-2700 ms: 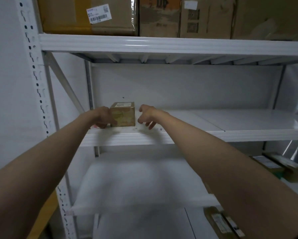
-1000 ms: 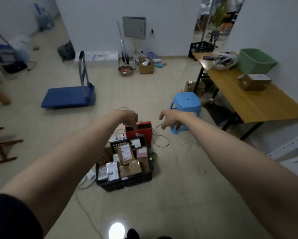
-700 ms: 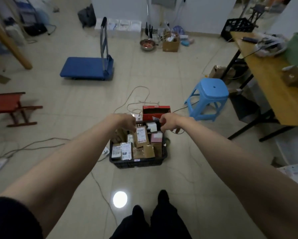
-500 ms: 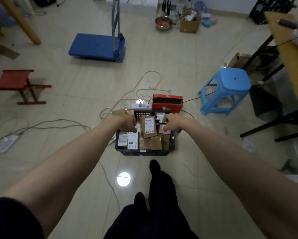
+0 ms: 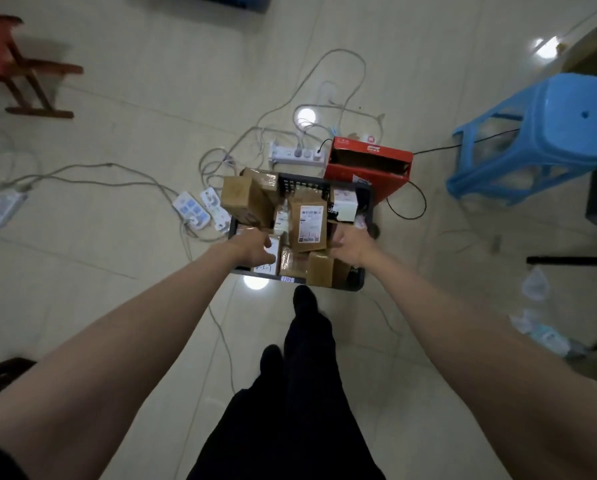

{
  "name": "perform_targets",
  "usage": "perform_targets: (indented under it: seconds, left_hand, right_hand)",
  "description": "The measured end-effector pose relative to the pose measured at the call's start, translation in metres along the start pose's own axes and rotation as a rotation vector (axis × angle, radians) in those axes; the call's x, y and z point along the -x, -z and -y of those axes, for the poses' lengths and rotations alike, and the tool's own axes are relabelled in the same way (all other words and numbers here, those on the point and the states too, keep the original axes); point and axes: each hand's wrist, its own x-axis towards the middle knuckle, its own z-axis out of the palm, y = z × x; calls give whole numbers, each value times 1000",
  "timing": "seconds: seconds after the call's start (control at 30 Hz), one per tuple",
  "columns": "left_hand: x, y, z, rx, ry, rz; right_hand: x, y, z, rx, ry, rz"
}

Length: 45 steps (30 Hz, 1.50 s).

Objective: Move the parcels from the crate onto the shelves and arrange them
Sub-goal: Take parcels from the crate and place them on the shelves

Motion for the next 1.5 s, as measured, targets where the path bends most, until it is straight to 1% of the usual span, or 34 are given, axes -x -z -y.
perform_targets:
  seconds: [0.1, 0.17, 0.37, 0.47, 0.6, 0.73, 0.83, 0.97, 1.07, 1.23, 1.33, 1.43, 1.5]
  left_hand:
    - [-47, -4, -5, 101, 11, 24]
    - [-82, -13, -7, 177, 34, 28]
    - [-185, -46, -13, 429, 51, 40]
    - [-239, -70, -10, 525, 93, -1]
    - [-293, -102, -10, 706, 194, -42]
    - [-316, -119, -10, 797, 240, -84]
    - [-313, -119, -7, 820, 232, -107]
    - [-284, -108, -6, 826, 204, -106]
    - [-247, -91, -7, 836, 165, -117]
    - [-172, -59, -2, 843, 83, -211]
    - [-129, -41, 4, 799, 13, -265]
    - [-87, -26, 10, 709, -62, -266]
    - [-63, -20, 14, 629, -123, -259]
  right_hand:
    - [-61, -7, -19, -62, -21, -25]
    - [-98, -15, -34, -94, -48, -2]
    - [-207, -51, -77, -232, -199, 44]
    - [-256, -75, -98, -314, -247, 48]
    - [-300, -111, -118, -455, -265, 35]
    - [-317, -127, -120, -531, -239, -31]
    - [-314, -128, -117, -575, -240, -36]
    - [-290, -115, -108, -600, -206, -45]
    - [-261, -96, -95, -634, -172, -46]
    - [-193, -66, -61, -701, -72, -86]
    - [-151, -53, -43, -726, -11, -80]
    - [-107, -43, -28, -719, 50, -54]
    - [-78, -40, -19, -715, 78, -70]
